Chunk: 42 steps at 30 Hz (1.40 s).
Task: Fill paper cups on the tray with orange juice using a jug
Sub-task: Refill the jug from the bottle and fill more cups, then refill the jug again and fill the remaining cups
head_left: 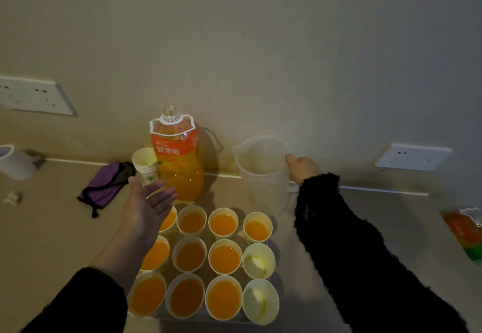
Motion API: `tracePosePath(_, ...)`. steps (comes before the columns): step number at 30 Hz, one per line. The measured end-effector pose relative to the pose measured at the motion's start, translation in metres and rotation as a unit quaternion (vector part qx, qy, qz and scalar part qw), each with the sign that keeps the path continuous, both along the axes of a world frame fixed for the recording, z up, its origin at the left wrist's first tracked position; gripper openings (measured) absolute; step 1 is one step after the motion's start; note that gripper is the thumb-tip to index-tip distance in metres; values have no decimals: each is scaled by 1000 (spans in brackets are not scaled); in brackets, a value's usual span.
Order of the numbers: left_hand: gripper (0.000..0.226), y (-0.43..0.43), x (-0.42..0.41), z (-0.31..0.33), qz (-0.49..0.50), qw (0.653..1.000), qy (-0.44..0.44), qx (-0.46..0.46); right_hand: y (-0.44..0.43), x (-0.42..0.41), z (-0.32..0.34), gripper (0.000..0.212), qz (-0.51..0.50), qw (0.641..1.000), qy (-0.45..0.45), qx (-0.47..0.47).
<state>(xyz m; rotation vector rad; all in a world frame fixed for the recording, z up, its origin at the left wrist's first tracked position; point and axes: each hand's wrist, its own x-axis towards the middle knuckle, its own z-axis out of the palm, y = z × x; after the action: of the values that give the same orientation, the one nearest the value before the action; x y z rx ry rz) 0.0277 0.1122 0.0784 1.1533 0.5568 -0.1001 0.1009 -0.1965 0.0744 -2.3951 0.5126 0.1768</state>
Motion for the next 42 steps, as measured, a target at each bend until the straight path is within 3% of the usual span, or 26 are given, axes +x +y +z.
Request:
tracePosePath(7, 68, -1, 1, -7, 9, 1000, 10, 18, 12, 4, -29, 60, -35, 997, 20, 71)
tracePosePath(12, 67, -4, 0, -8, 15, 999, 13, 29, 7, 8, -37, 67, -40, 997, 11, 60)
tracePosePath(20, 63, -4, 0, -4, -12, 1000, 12, 19, 11, -1, -40, 67, -126, 984, -118, 48)
tracePosePath(24, 62, 8, 10, 1, -29, 999, 4, 21, 19, -8, -10, 67, -141, 974, -174, -24)
tracePosePath(27, 60, 14, 18, 7, -47, 999, 1, 23, 36, -9, 18, 53, -111, 970, -199, -80)
tracePosePath(35, 47, 34, 37, 8, -85, 994, -10, 66, 142, 1, 72, 46, 38, 965, -220, -135)
tracePosePath(39, 36, 44, 54, 4, -90, 983, -14, 161, 188, 17, 91, 35, 106, 953, -234, -163)
tracePosePath(42, 41, 45, 68, 10, -93, 968, -27, 230, 214, 33, 98, 44, 132, 953, -208, -177)
